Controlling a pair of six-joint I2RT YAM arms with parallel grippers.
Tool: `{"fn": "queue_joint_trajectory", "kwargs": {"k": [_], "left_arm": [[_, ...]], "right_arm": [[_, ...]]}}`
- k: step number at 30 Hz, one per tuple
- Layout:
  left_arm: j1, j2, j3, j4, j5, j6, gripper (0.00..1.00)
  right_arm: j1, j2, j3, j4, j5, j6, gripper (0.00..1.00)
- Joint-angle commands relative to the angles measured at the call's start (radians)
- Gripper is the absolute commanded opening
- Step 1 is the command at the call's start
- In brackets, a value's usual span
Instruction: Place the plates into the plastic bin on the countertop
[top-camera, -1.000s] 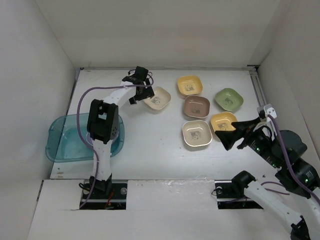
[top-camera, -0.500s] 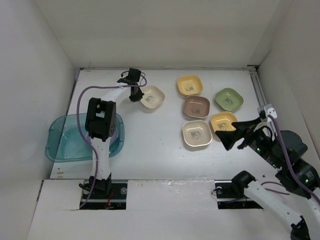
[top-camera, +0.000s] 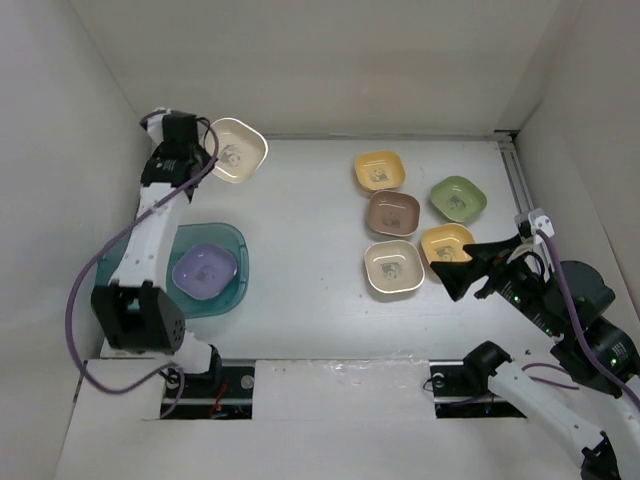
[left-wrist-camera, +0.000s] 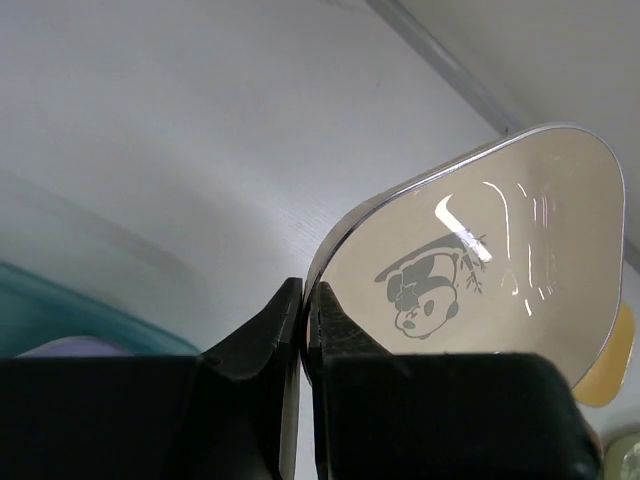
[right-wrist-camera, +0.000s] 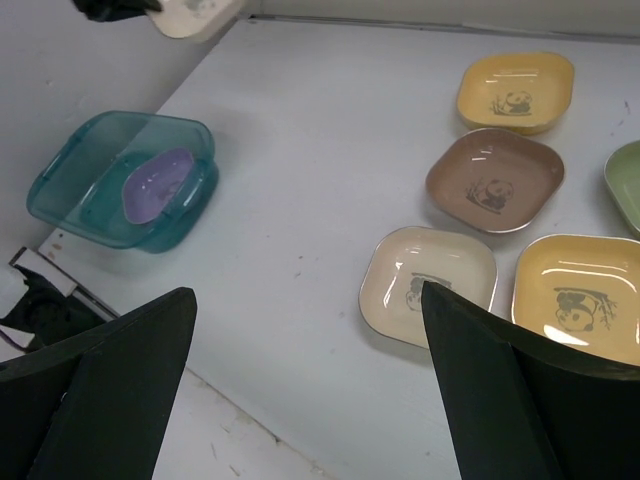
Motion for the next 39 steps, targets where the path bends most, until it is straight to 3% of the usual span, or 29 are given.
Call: {"fn": "queue_joint_trajectory", "kwargs": {"k": [1,6,9,11,16,25,28,29,30,32,33,35,39], "left_arm": [[0.031,-0.141,-0.129,-0.085,-0.079,-0.02,0.0],[0.254,-0.321,-0.345,-0.051,0.086,0.106,0.0],[0.314,-0.347,-0.365,-0.109,0.021,0.187,0.0],[0.315,-0.359,-0.393,-0.149,-0.044,0.187,0.0],[0.315,-0.448,-0.539,-0.132,-0.044,0.166,0.0],[0.315,-0.496,-0.488,-0.227,0.03,0.187,0.02],[0.315,-0.483,-0.488,-0.241,0.05,0.176,0.16],[0.315,-0.483,-0.488,-0.25,0.05,0.164,0.3],[0.315,-0.483,-0.488,-0.251,0.041,0.154,0.55],[0.315,-0.483,-0.488,-0.261,0.014,0.153,0.7],[0.315,-0.499,-0.488,-0.261,0.005,0.141,0.99],[0.315,-0.511,-0.473,-0.279,-0.015,0.132,1.0],[0.301,-0.578,-0.45,-0.199,0.123,0.141,1.0]], "right_arm": [[0.006,-0.001,0.015,0.035,-0.008,0.008,1.0],[0.006,-0.01,0.025,0.023,-0.03,-0.001,1.0],[0.006,-0.031,0.048,0.012,-0.03,-0.011,1.0],[0.006,-0.042,0.058,0.001,-0.039,-0.02,1.0],[0.006,-0.051,0.077,0.001,-0.05,-0.041,1.0],[0.006,-0.071,0.077,-0.008,-0.059,-0.07,1.0],[0.006,-0.081,0.077,-0.008,-0.059,-0.07,1.0],[0.006,-0.081,0.077,-0.008,-0.059,-0.07,1.0],[0.006,-0.081,0.087,-0.008,-0.059,-0.07,1.0],[0.006,-0.081,0.087,-0.017,-0.059,-0.08,1.0],[0.006,-0.09,0.087,-0.017,-0.059,-0.08,1.0],[0.006,-0.09,0.087,-0.017,-0.05,-0.08,1.0],[0.006,-0.09,0.087,-0.017,-0.041,-0.08,1.0]]}}
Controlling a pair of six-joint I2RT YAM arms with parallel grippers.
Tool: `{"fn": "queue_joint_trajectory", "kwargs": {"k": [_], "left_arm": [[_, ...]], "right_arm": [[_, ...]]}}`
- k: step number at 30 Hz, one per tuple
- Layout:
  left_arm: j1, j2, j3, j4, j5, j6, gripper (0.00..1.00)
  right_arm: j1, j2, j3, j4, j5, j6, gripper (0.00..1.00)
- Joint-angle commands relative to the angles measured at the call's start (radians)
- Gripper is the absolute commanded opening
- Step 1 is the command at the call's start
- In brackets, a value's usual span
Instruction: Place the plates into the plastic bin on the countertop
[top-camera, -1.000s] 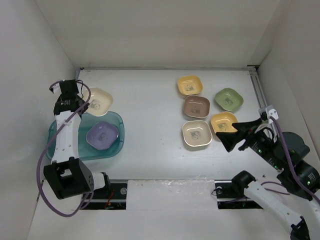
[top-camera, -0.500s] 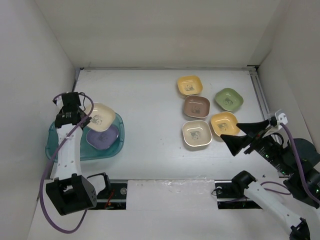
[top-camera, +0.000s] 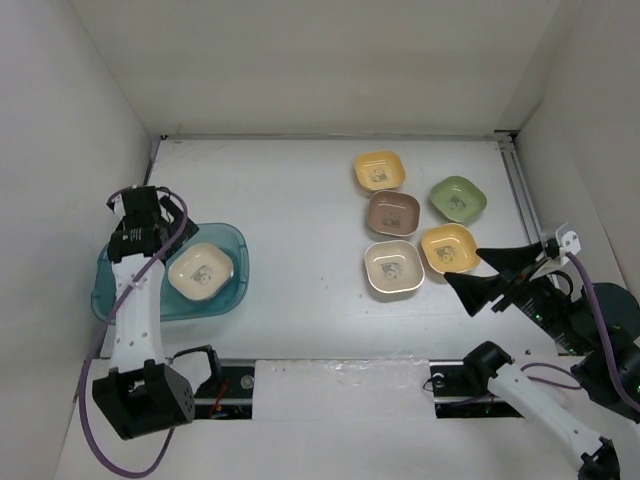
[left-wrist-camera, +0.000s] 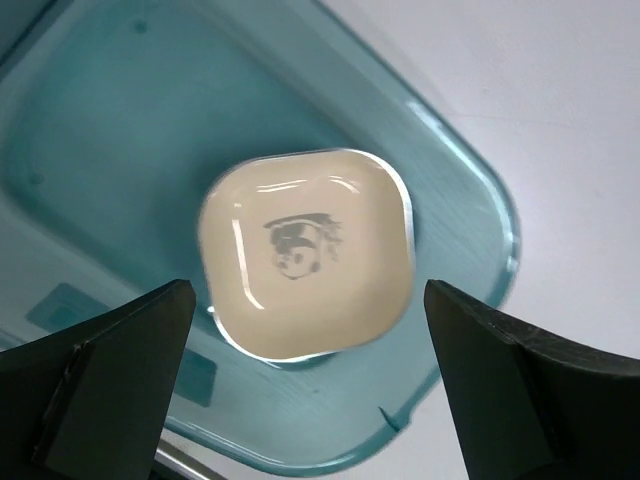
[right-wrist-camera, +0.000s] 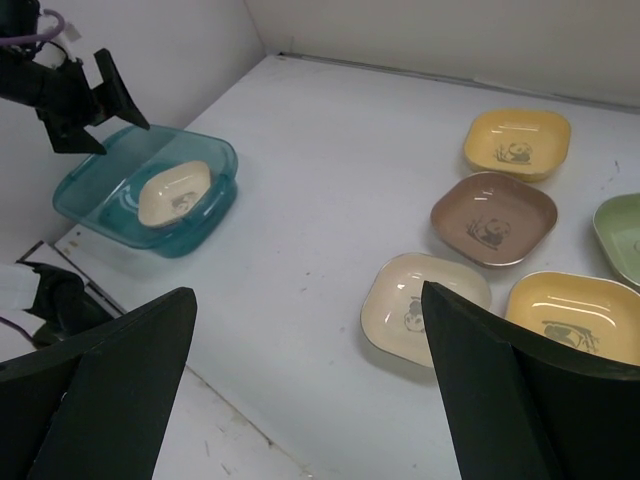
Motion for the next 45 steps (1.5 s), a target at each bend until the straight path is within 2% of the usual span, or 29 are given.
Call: {"fn": "queue_joint_trajectory", "kwargs": {"k": [1,4,5,7,8,9,11,12,13,15,16,19,21,24,27,28,31,33,39,41,45], "left_arm": [[-0.031,-0.08,0.063,0.072,0.115,-0.012,1.0],[-0.141,-0.049,0.088,0.157,0.251,-0.073,1.0],[-0.253,-0.011,0.088,0.183,0.255,-0.099,1.0],[-0.423,0.047,0.117,0.255,0.175,-0.153,1.0],[-0.518,0.148,0.138,0.255,0.117,-0.199,1.0],[-0.703,0.219,0.231,0.255,-0.017,-0.215,1.0],[-0.825,0.384,0.363,0.188,-0.101,-0.236,1.0],[-0.88,0.54,0.431,0.162,-0.129,-0.247,1.0],[-0.902,0.608,0.548,0.145,-0.141,-0.247,1.0],[-0.925,0.766,0.626,0.186,-0.098,-0.235,1.0],[-0.935,0.817,0.713,0.197,-0.098,-0.226,1.0],[-0.967,1.011,0.866,0.163,-0.081,-0.204,1.0],[-0.967,1.072,0.957,0.171,-0.058,-0.204,0.98],[-0.967,1.115,0.947,0.258,-0.018,-0.204,0.95],[-0.967,1.166,0.967,0.267,0.002,-0.213,0.9],[-0.967,1.181,0.977,0.267,0.002,-0.213,0.83],[-0.967,1.238,1.031,0.205,-0.024,-0.244,0.7],[-0.967,1.247,1.031,0.191,-0.078,-0.262,0.66],[-0.958,1.247,0.973,0.209,-0.078,-0.262,0.66],[-0.958,1.256,0.964,0.209,-0.069,-0.262,0.57],[-0.949,1.267,0.95,0.191,-0.092,-0.262,0.48]], "right_arm": [[0.006,-0.009,0.034,0.012,0.005,-0.015,1.0],[0.006,-0.009,0.034,0.012,0.042,-0.006,1.0],[0.006,-0.009,0.043,0.003,0.078,0.007,1.0],[0.006,-0.009,0.066,-0.011,0.126,0.019,1.0],[0.006,0.0,0.075,-0.026,0.149,0.019,1.0],[0.006,0.0,0.086,-0.026,0.189,0.019,1.0],[0.006,0.011,0.118,-0.055,0.22,0.019,1.0],[0.006,0.02,0.118,-0.056,0.229,0.019,1.0],[0.015,0.02,0.135,-0.065,0.229,0.019,1.0],[0.015,0.029,0.146,-0.065,0.229,0.028,1.0],[0.015,0.029,0.146,-0.074,0.229,0.037,1.0],[0.015,0.029,0.146,-0.095,0.229,0.048,1.0],[0.015,0.029,0.146,-0.106,0.229,0.048,1.0],[0.015,0.029,0.146,-0.115,0.229,0.048,1.0],[0.015,0.02,0.146,-0.125,0.229,0.057,1.0],[0.015,0.02,0.146,-0.125,0.229,0.057,1.0],[0.015,0.02,0.146,-0.125,0.22,0.057,1.0],[0.015,0.02,0.146,-0.134,0.22,0.057,1.0],[0.015,0.011,0.146,-0.134,0.22,0.057,1.0],[0.015,0.011,0.146,-0.134,0.22,0.057,1.0],[0.015,0.002,0.146,-0.134,0.22,0.057,1.0]]}}
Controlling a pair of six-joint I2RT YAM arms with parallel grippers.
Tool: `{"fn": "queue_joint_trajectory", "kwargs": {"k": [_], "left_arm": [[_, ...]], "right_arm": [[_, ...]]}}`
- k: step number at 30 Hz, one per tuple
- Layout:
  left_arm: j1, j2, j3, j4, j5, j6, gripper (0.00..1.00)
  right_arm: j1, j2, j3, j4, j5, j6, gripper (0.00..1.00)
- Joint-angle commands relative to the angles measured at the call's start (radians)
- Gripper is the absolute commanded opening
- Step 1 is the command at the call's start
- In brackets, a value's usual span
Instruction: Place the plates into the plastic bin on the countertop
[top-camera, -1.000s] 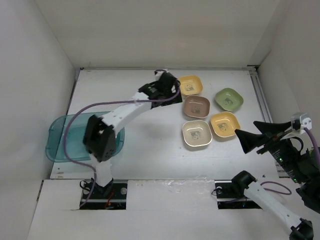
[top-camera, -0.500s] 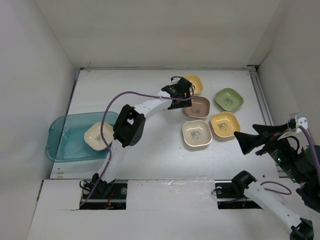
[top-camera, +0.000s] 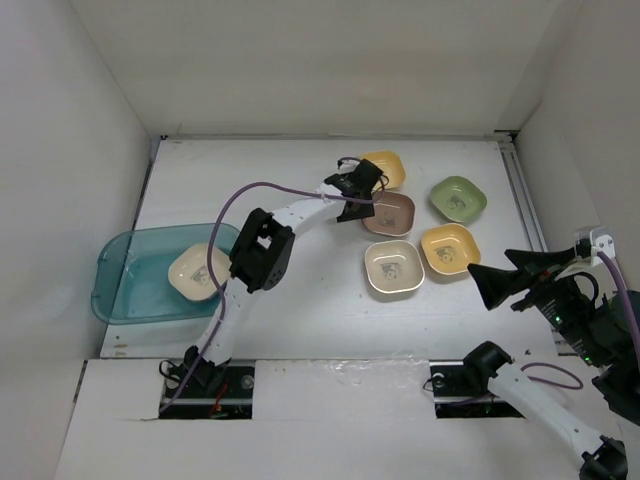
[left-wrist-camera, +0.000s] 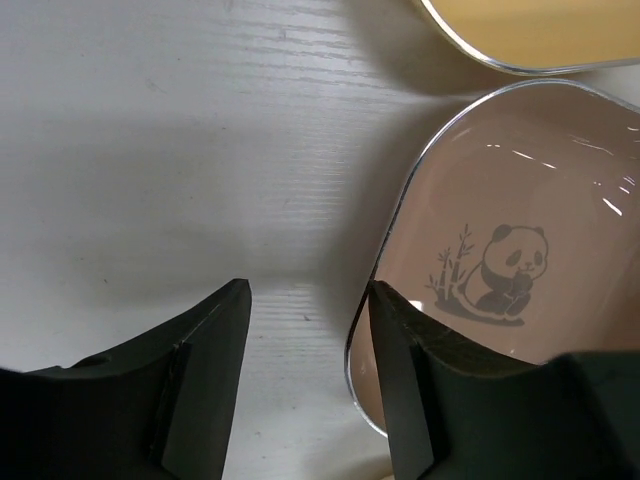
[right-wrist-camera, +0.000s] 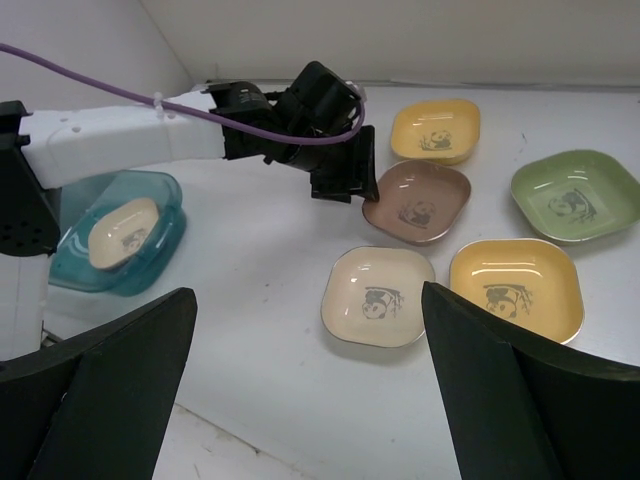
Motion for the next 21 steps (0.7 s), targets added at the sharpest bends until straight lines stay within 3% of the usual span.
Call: {"fn": "queue_joint_trajectory", "kwargs": {"k": [1,8,11,12,14,21], "left_arm": [[0.012,0.0,-0.026,-0.024,-0.043,-0.009,0.47],[0.041,-0.058,-0.125,-0.062,-0.115,-0.019,0.4],[0.076,-0.137,-0.248,-0.053,-0.14,-0.058,0.24],[0.089,-0.186,-0.286,-0.033,-0.14,-0.058,0.13],[0.138,-0.24,-0.412,0.007,-0.14,-0.08,0.0],[0.23,-0.593,-0.65,0.013,-0.163,-0.072,0.0]], "right_arm": [[0.008,-0.013,0.011,0.002,0.007,0.011,1.0],[0.008,-0.013,0.011,0.002,0.007,0.011,1.0],[0.008,-0.013,0.002,0.011,0.007,0.011,1.0],[0.008,-0.013,0.002,0.011,0.007,0.011,1.0],[0.008,-0.013,0.002,0.011,0.007,0.011,1.0],[0.008,-0.013,-0.018,0.029,-0.007,0.002,1.0]]}}
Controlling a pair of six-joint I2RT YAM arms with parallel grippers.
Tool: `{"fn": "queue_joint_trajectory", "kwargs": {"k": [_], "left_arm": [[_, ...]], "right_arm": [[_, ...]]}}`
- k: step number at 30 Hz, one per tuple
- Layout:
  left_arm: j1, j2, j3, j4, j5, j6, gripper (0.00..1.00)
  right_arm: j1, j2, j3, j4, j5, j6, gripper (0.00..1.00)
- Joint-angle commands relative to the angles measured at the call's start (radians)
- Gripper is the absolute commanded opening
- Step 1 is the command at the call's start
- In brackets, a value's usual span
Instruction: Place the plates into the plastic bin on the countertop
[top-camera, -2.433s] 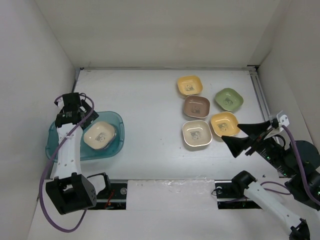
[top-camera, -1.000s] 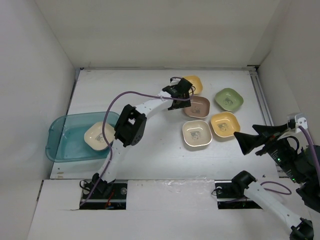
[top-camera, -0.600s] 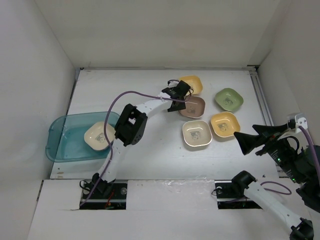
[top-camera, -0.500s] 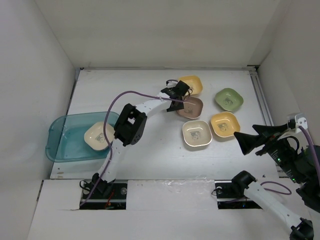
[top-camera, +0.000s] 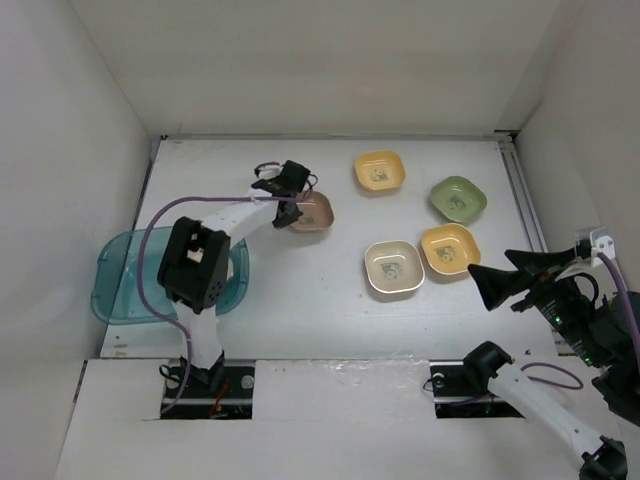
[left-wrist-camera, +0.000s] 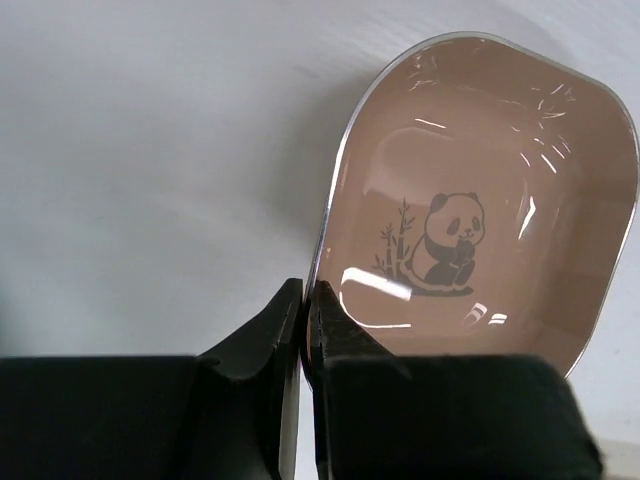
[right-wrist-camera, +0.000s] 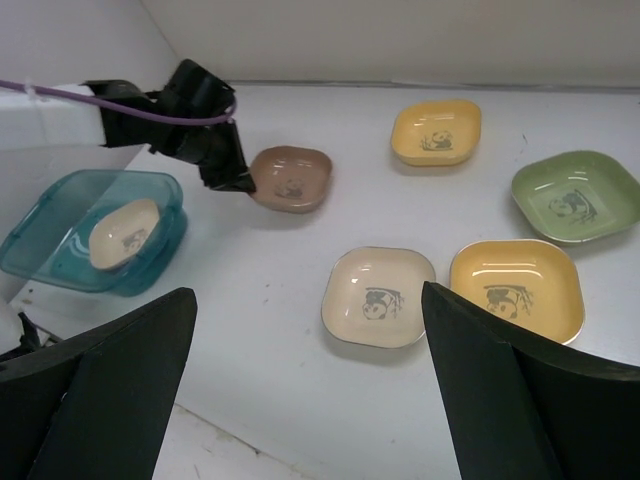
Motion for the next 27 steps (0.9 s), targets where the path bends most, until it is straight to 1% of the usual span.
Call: {"fn": "queue_joint_trajectory", "kwargs": {"k": [1,2,4,5,6,8,9,10,11,12,13,14,15,16,17,19,21,22,23,25,27], "left_arm": [[0.009,-0.208,-0.062,-0.086,-0.069,0.028,0.0],[0.038,-0.298,-0.062,-0.105,-0.1,0.029,0.0],[0.084,-0.383,-0.111,-0.141,-0.1,0.048,0.0],[0.108,-0.47,-0.136,-0.141,-0.071,0.064,0.0],[0.169,-0.515,-0.189,-0.141,-0.057,0.076,0.0],[0.246,-0.597,-0.245,-0.141,-0.027,0.102,0.0],[0.336,-0.677,-0.271,-0.141,0.005,0.125,0.0],[0.386,-0.714,-0.327,-0.141,0.024,0.139,0.0],[0.432,-0.749,-0.355,-0.141,0.035,0.151,0.0],[0.473,-0.818,-0.383,-0.141,0.035,0.16,0.0],[0.536,-0.851,-0.439,-0.141,0.024,0.183,0.0],[0.537,-0.877,-0.46,-0.161,-0.009,0.183,0.0],[0.537,-0.892,-0.46,-0.19,-0.064,0.141,0.0],[0.537,-0.924,-0.46,-0.205,-0.091,0.125,0.0],[0.537,-0.935,-0.431,-0.23,-0.077,0.125,0.0],[0.549,-0.946,-0.408,-0.288,-0.098,0.061,0.0],[0.573,-0.974,-0.418,-0.323,-0.064,-0.003,0.0],[0.573,-1.006,-0.455,-0.324,-0.003,-0.022,0.0],[0.573,-1.023,-0.476,-0.324,0.018,-0.045,0.0],[0.573,-1.061,-0.507,-0.337,0.029,-0.115,0.0],[0.573,-1.087,-0.517,-0.351,-0.008,-0.14,0.0]], "right_arm": [[0.008,-0.009,-0.016,0.037,-0.007,0.002,1.0],[0.008,-0.009,-0.016,0.037,-0.017,0.002,1.0],[0.008,-0.009,-0.026,0.046,-0.017,0.002,1.0],[0.008,-0.009,-0.026,0.058,-0.027,0.002,1.0],[0.008,-0.009,-0.037,0.058,-0.027,0.002,1.0],[0.008,-0.009,-0.046,0.068,-0.027,0.002,1.0],[0.008,-0.009,-0.046,0.077,-0.039,0.002,1.0],[0.008,0.0,-0.046,0.077,-0.039,0.002,1.0],[0.008,0.0,-0.046,0.077,-0.039,-0.007,1.0],[0.008,0.0,-0.046,0.077,-0.051,-0.007,1.0],[0.008,0.0,-0.046,0.077,-0.051,-0.007,1.0],[0.008,0.0,-0.046,0.086,-0.051,-0.016,1.0],[0.008,0.0,-0.046,0.086,-0.051,-0.016,1.0],[0.008,0.0,-0.046,0.086,-0.051,-0.016,1.0],[0.008,-0.01,-0.046,0.095,-0.051,-0.016,1.0],[0.008,-0.021,-0.046,0.106,-0.066,-0.016,1.0],[0.008,-0.021,-0.046,0.115,-0.099,-0.016,1.0],[0.008,-0.03,-0.057,0.124,-0.108,-0.016,1.0],[0.008,-0.03,-0.057,0.133,-0.108,-0.016,1.0],[0.008,-0.043,-0.066,0.143,-0.108,-0.016,1.0],[0.008,-0.053,-0.066,0.143,-0.137,-0.016,1.0]]}}
